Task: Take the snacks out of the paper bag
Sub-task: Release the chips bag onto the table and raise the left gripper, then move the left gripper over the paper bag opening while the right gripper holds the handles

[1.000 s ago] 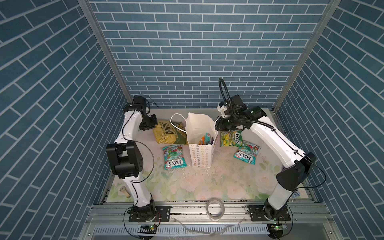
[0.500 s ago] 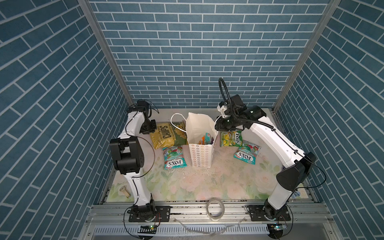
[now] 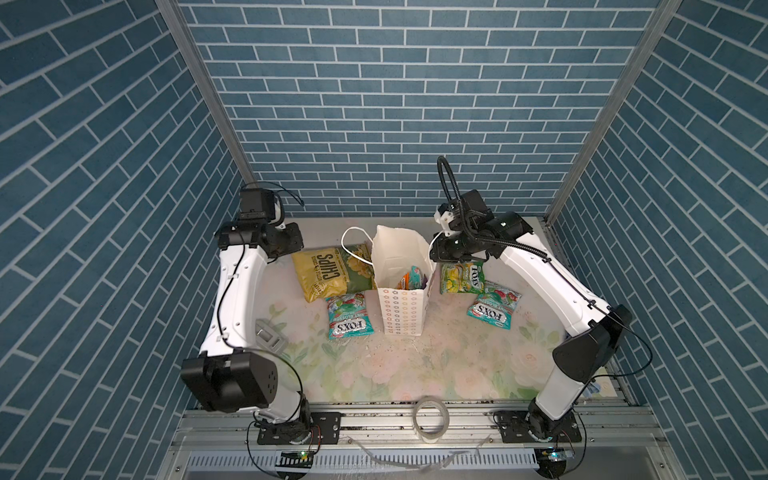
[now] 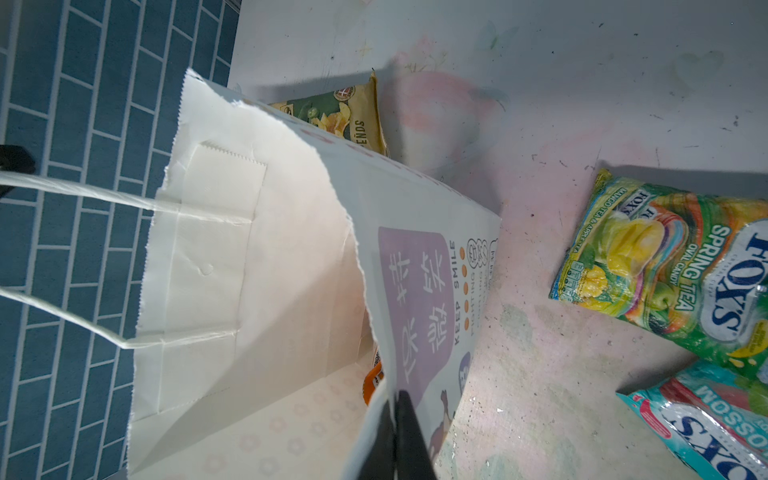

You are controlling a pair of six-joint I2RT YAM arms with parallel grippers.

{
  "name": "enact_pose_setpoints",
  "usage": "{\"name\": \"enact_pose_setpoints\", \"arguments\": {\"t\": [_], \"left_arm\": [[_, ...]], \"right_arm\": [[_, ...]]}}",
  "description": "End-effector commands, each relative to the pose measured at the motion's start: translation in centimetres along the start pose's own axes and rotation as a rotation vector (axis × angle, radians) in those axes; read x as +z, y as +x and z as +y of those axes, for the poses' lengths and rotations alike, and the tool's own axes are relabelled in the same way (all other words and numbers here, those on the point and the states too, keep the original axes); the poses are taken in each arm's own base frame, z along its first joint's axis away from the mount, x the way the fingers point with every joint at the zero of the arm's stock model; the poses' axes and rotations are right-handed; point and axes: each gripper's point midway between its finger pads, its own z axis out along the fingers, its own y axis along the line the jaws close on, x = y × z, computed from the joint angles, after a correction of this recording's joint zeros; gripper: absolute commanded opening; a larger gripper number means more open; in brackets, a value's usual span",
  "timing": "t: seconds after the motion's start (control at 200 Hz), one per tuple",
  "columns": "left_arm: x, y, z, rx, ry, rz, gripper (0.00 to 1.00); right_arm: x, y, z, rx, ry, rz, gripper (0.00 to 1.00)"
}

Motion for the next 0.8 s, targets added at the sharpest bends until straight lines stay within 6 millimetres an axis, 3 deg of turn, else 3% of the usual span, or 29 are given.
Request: {"name": "enact_pose_setpoints", "arguments": {"t": [0.0, 0.175, 0.355, 0.475, 0.595, 0.795], "left_arm": [[-3.1, 1.5, -4.4, 0.088, 0.135, -0.015, 0.3], [-7.8, 3.8, -9.7, 0.197, 0.259, -0.031, 0.31], [-9.1, 6.6, -14.1, 0.307, 0.324, 0.012, 0.31], [-9.7, 7.2, -16.3, 0.343, 0.353, 0.002, 0.31], [-9.9, 7.4, -18.1, 0.376, 0.366, -0.008, 0.31], [-6.5, 8.4, -18.5, 0.362, 0.283, 0.113, 0.31]], "right_arm": [[-1.2, -0.7, 0.4, -0.026, -0.013, -0.044, 0.08], [-2.2, -1.5, 0.1, -0.03, 0.0, -0.09, 0.25], [-4.0, -2.4, -0.7, -0.037, 0.037, -0.161, 0.33], [-5.0, -2.4, -1.4, -0.032, 0.051, -0.185, 0.36], [-5.4, -1.6, -2.2, -0.031, 0.066, -0.159, 0.36], [-5.7, 0.4, -2.2, -0.053, 0.027, -0.088, 0.36]]}}
